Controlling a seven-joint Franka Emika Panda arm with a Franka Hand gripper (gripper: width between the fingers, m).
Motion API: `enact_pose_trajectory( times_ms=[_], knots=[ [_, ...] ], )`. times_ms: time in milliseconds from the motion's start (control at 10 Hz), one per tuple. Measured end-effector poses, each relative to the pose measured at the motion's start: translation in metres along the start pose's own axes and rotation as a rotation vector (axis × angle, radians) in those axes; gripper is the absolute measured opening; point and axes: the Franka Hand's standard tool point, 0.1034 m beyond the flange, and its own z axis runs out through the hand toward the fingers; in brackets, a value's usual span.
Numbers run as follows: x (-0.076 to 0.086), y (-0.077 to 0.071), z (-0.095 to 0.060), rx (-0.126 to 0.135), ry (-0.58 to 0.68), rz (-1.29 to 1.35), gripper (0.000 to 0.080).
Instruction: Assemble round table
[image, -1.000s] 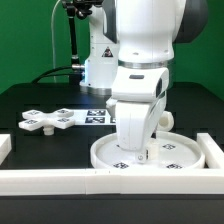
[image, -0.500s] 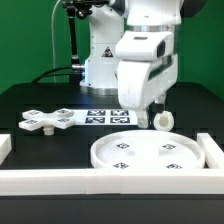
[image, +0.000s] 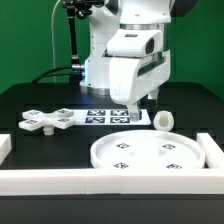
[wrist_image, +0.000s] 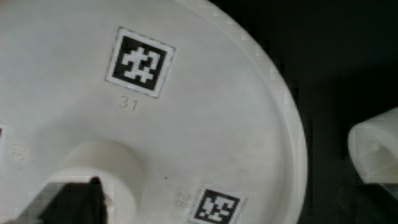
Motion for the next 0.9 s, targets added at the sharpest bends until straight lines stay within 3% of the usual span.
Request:
enact_pose_trajectory(
  times_ms=[200,300,500,700,900],
  knots=[
    [0.0,-0.001,0.001,0.003,0.002,0.042,0.0649],
    [-0.001,-0.003,0.005,0.013,0.005,0.188,0.0649],
    [0.007,-0.013,0.005,0.007,0.022,0.501,0.0649],
    [0.008,-0.019,0.009,0.031,0.022,0.68,0.0649],
    [0.009,-0.02,0.009,0.04,0.025,0.804,0.0649]
  ],
)
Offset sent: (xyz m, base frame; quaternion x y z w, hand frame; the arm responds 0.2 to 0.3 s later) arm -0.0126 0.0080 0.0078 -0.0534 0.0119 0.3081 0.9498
